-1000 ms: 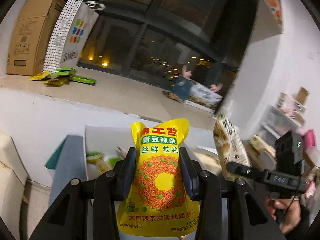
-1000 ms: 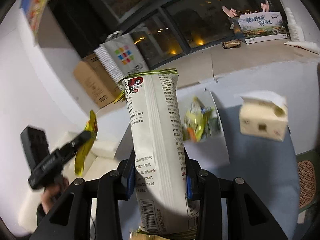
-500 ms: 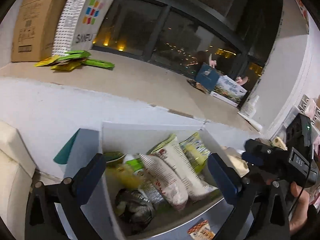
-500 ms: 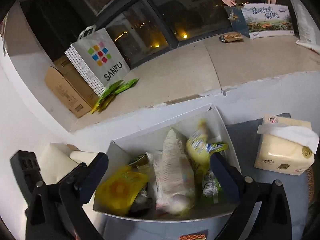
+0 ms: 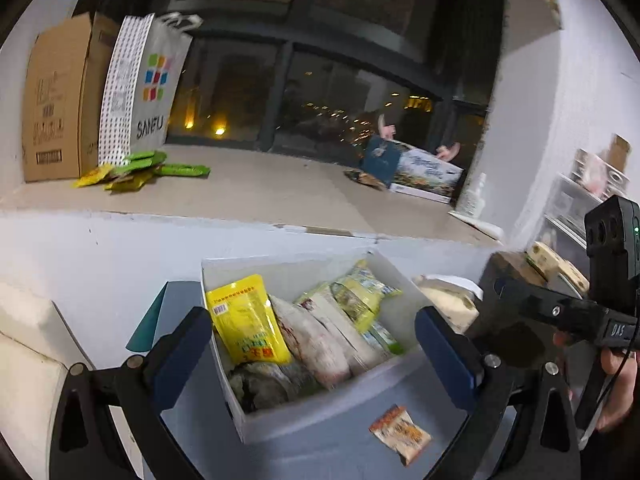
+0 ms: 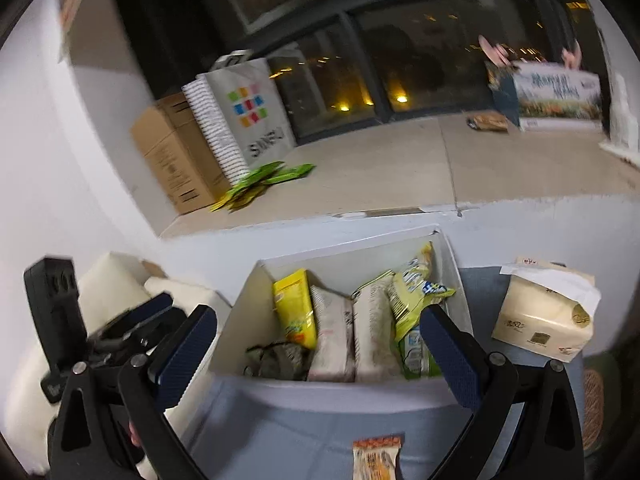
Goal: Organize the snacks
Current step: 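Place the yellow bag into the box with the left gripper while the right places the white bag, then grasp the orange-checked pastry packet with the right gripper while the left grasps a jelly cup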
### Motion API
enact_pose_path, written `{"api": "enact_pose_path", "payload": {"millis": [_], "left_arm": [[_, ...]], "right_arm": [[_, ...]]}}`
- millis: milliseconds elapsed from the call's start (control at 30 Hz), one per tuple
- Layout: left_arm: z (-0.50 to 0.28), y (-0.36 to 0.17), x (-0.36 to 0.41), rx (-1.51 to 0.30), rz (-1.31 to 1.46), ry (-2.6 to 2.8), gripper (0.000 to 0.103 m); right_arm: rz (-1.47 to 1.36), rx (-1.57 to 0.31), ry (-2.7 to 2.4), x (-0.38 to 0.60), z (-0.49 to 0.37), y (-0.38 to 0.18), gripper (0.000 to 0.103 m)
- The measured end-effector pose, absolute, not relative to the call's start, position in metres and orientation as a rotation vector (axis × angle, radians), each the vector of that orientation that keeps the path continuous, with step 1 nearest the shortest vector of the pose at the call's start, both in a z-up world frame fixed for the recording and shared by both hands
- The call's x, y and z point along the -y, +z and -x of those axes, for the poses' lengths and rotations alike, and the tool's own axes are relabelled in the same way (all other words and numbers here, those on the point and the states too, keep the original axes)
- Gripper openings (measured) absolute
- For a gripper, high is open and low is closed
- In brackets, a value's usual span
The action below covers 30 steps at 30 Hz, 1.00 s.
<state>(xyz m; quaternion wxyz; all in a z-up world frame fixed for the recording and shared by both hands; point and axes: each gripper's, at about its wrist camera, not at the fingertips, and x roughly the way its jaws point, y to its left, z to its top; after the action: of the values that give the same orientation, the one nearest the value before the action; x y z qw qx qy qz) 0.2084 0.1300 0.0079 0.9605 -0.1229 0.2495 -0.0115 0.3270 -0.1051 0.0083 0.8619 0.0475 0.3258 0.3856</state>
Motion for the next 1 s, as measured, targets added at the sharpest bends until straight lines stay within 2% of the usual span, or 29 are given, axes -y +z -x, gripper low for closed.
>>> {"api": "enact_pose_path", "payload": {"millis": [167,333,467,633,1000], "left_arm": [[-0.148,0.004,-0.101,-0.449,0.215,-0.087,0.103],[-0.091,-0.013,-0.072,-0.476,0.198,-0.119,0.103],[-0.064,-0.022,-0.055,-0.499,0.180,-0.143,0.103],[-0.047,-0.026,-0.044,-0.513,0.185,-0.176,0.103],[-0.038,-0.040,-0.051,-0.556,0.166,-0.132,0.103]], "right_arm": [[-0.026,-0.621,0.821,0.132,-0.272,0.005,0.103],[-0.011,-0.615,0.692,0.181,-0.219,-0.026,0.103],[-0.106,-0.607,0.672,0.220,-0.188,-0.049,0.103],[-0.131,-0.640,0.651,0.239,-0.159,-0.073,0.103],[0.081,-0.671,0.664,0.210,-0.160,-0.086,0.103]]}}
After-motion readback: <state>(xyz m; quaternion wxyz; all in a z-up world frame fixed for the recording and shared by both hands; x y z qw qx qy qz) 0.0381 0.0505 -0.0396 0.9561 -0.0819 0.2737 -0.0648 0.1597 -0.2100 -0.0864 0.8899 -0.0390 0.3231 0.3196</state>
